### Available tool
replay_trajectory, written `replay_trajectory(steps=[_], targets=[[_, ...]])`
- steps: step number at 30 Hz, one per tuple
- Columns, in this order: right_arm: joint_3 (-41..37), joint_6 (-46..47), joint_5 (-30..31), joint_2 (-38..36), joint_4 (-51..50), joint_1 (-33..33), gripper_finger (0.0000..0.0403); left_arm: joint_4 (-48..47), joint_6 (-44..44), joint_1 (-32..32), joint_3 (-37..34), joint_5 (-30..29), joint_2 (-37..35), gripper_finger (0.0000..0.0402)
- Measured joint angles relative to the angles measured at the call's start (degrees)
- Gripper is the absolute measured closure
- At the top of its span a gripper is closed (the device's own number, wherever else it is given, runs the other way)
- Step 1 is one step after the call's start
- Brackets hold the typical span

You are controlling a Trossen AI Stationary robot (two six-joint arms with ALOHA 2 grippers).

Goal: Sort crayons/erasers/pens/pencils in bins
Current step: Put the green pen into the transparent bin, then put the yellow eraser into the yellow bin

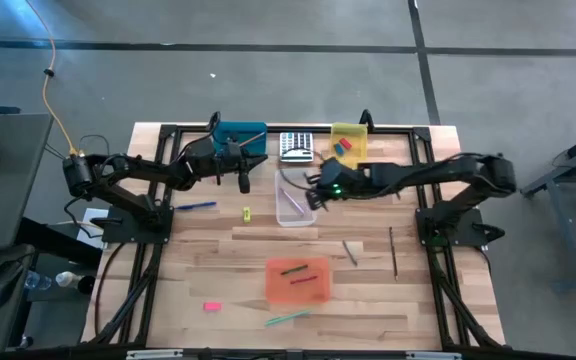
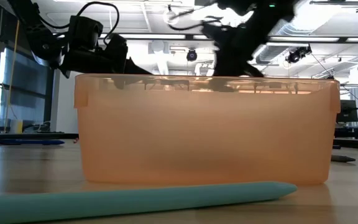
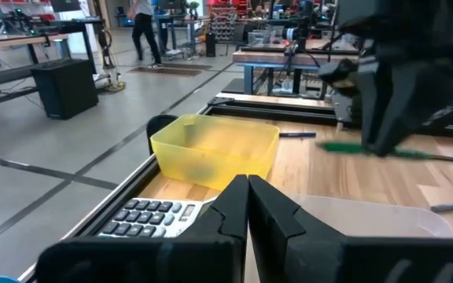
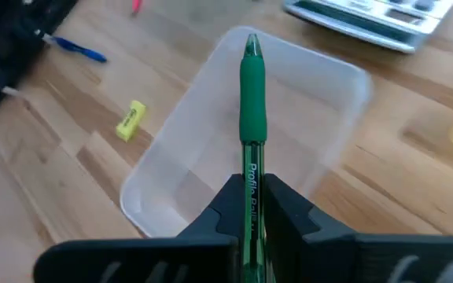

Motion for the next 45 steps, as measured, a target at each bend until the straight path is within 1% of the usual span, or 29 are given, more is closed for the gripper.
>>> replay_trajectory(steps=[5, 9, 16, 20, 24, 29, 32, 35, 37, 39, 41, 45], targets=[[6.8, -1.9, -0.1, 10.1, 0.3, -0.5, 0.0389, -0.1, 0.0, 0.0, 0.0, 0.0, 0.0, 0.0401], [10.3, -2.4, -1.0, 16.3, 0.2, -1.0, 0.0389, -0.1, -0.2, 0.0, 0.0, 0.0, 0.0, 0.0401], [14.8, -2.9, -2.6, 24.2, 0.0, -2.4, 0.0388, 0.0, 0.0, 0.0, -0.2, 0.0, 0.0, 0.0401], [15.5, -3.0, -3.0, 26.0, 0.3, -3.0, 0.0373, -0.1, 0.0, 0.0, -0.2, 0.0, 0.0, 0.0401], [15.5, -3.6, -3.0, 26.0, 0.1, -3.2, 0.034, -0.1, 0.0, 0.0, -0.2, 0.0, 0.0, 0.0401], [15.4, -4.8, -3.5, 24.5, -0.6, -3.2, 0.0285, 0.0, 0.0, 0.0, -0.2, 0.0, 0.0, 0.0401], [15.4, -6.9, -6.4, 22.7, -1.8, -3.3, 0.0256, 0.0, 0.0, 0.0, -0.2, 0.0, 0.0, 0.0401], [15.4, -11.1, -11.2, 19.6, -3.3, -3.3, 0.0243, 0.0, 0.0, 0.0, -0.2, 0.0, 0.0, 0.0401], [15.4, -15.0, -10.8, 16.3, -4.9, -2.8, 0.0247, 0.0, 0.0, 0.0, -0.2, 0.0, 0.0, 0.0401], [15.4, -20.2, -7.6, 13.2, -6.3, -1.4, 0.0261, 0.0, 0.0, 0.0, -0.2, 0.4, 0.0, 0.0401], [15.4, -25.4, -4.3, 10.5, -8.9, 0.1, 0.0281, 0.0, 0.0, -0.1, -0.2, 0.9, 0.0, 0.0401], [15.4, -33.4, -1.3, 7.4, -9.6, 2.0, 0.0334, -0.1, 0.0, -0.2, -0.2, 0.9, 0.0, 0.0401]])
